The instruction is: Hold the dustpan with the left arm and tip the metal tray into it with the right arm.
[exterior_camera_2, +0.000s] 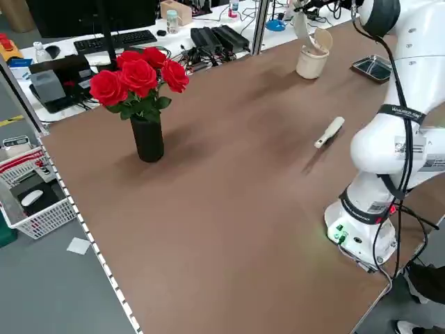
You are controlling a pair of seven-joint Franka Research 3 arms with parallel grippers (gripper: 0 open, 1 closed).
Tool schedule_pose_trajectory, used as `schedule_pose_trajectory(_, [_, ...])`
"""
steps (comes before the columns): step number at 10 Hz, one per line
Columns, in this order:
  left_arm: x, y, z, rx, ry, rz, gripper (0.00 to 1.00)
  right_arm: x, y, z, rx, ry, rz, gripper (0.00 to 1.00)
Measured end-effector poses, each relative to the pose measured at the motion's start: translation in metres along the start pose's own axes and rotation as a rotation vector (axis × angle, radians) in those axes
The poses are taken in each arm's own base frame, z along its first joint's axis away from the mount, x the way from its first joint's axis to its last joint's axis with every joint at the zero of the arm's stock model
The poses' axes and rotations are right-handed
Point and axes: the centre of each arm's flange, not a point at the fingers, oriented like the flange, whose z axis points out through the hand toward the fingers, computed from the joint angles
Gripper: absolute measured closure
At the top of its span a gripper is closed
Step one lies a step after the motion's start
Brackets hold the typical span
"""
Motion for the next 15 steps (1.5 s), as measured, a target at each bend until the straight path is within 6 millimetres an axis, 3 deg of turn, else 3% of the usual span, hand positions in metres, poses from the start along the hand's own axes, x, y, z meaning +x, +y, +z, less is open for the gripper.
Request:
schedule_pose_trajectory(4, [-0.016, -0.004, -0.015, -0.041, -0.005, 0.03, 0.68, -0.002, 0.017, 0.013, 0.044, -0.033, 0.039, 0.0])
schedule_pose_trajectory(9, [-0.023, -0.01, -0.008, -0.079, 0.021, 0.1, 0.68, 0.004, 0.025, 0.023, 0.045, -0.026, 0.072, 0.0])
schedule_pose_trajectory(15, [-0.029, -0.009, -0.014, -0.119, 0.032, 0.169, 0.68, 0.011, 0.021, 0.019, 0.041, 0.023, 0.065, 0.0])
